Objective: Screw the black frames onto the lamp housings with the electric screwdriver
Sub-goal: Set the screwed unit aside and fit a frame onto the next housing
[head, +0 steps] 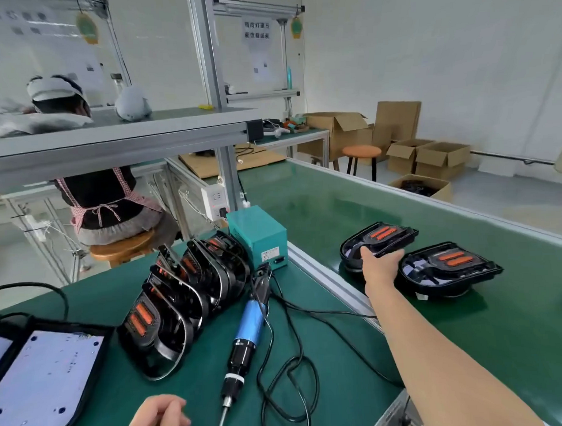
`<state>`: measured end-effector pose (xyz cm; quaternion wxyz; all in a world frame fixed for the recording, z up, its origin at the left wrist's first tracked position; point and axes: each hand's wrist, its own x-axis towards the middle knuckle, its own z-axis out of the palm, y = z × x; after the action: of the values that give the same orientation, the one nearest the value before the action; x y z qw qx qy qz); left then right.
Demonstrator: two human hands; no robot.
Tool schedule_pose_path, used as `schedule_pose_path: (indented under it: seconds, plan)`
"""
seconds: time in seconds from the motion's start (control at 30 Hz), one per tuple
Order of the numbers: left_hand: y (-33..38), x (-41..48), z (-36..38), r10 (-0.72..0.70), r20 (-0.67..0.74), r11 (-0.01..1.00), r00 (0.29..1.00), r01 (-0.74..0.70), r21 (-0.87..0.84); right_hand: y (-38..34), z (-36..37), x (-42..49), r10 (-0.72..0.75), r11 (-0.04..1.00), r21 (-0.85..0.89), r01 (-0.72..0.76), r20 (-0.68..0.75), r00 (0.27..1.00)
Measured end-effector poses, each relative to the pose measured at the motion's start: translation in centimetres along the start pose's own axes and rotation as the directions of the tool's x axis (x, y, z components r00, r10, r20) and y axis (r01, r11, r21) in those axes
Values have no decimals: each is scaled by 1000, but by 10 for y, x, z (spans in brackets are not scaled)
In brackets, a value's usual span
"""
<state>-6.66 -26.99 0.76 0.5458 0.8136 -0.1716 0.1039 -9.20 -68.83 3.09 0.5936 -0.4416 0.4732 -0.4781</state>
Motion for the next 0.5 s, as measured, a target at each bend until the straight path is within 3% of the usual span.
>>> schedule_pose_path:
  seconds: [0.17,0.3,0.4,0.5]
  plan:
    - [-2,1,3,7,-3,1000,1000,-7,14,1,9,19,-50,987,-152,45,-26,998]
    - [1,2,0,-9,1,1000,1000,9,27,-4,12,16,-4,972,-235,-19,-97,995]
    - [4,2,-1,-44,-2,999,999,44,25,-5,10,-4,-32,973,-232,5,-114,993]
    - [3,0,-1,-98,3,995,995,98,20,-6,9,-41,-61,983,-174,53,-36,998]
